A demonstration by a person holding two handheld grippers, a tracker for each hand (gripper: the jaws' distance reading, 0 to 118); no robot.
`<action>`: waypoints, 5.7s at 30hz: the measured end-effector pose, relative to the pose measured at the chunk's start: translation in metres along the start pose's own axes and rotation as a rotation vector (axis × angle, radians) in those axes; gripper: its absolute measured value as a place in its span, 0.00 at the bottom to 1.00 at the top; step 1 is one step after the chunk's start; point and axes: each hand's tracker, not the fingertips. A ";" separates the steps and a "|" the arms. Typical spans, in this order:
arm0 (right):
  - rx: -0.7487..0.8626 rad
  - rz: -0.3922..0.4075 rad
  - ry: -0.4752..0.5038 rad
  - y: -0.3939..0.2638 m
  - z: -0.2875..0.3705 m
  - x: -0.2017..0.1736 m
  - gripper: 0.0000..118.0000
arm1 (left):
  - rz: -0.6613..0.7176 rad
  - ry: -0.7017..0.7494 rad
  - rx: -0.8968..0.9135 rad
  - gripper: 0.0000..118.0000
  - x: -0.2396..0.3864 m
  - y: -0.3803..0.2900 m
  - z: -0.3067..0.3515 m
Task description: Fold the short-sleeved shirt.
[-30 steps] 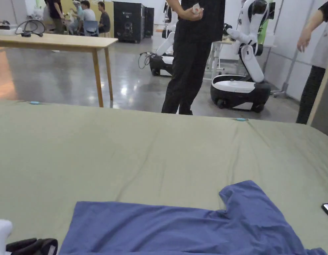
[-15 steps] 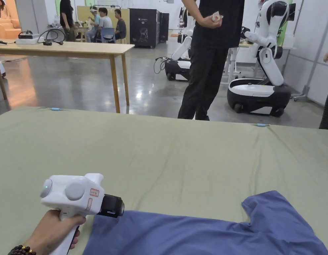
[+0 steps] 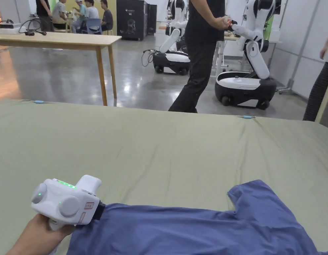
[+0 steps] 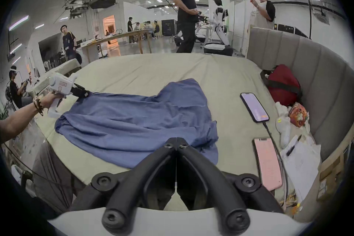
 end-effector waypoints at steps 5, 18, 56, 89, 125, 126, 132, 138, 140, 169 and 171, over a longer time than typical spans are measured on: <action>-0.026 0.041 -0.050 0.061 -0.086 0.022 0.01 | 0.012 -0.022 0.051 0.04 0.006 0.003 0.019; -0.420 -0.011 -0.086 0.104 -0.278 0.069 0.91 | 0.083 -0.073 0.060 0.04 0.020 -0.016 0.044; -0.329 0.137 0.061 -0.049 -0.042 0.037 0.02 | 0.104 -0.142 0.004 0.04 0.032 -0.165 0.158; 0.321 -0.071 0.015 -0.023 0.116 -0.034 0.01 | 0.467 -0.173 0.323 0.00 0.008 -0.194 0.243; 0.241 -0.097 0.040 -0.049 0.109 -0.018 0.01 | 0.786 -0.541 0.291 0.09 -0.012 -0.211 0.134; 0.241 -0.099 0.035 -0.049 0.110 -0.017 0.01 | 0.785 -0.481 0.317 0.09 -0.019 -0.213 0.139; 0.249 -0.104 0.030 -0.048 0.112 -0.014 0.01 | 0.884 -0.381 0.335 0.09 -0.063 -0.239 0.156; 0.257 -0.099 0.028 -0.043 0.113 -0.017 0.01 | 0.798 -0.415 0.377 0.09 -0.034 -0.212 0.177; 0.257 -0.100 0.024 -0.042 0.113 -0.016 0.01 | 0.743 -0.465 0.407 0.09 -0.016 -0.190 0.187; 0.223 -0.095 0.027 -0.051 0.111 -0.010 0.01 | 0.246 -0.526 0.278 1.00 0.135 -0.106 0.174; 0.222 -0.093 0.029 -0.051 0.110 -0.012 0.01 | 0.297 -0.532 0.330 0.99 0.114 -0.117 0.195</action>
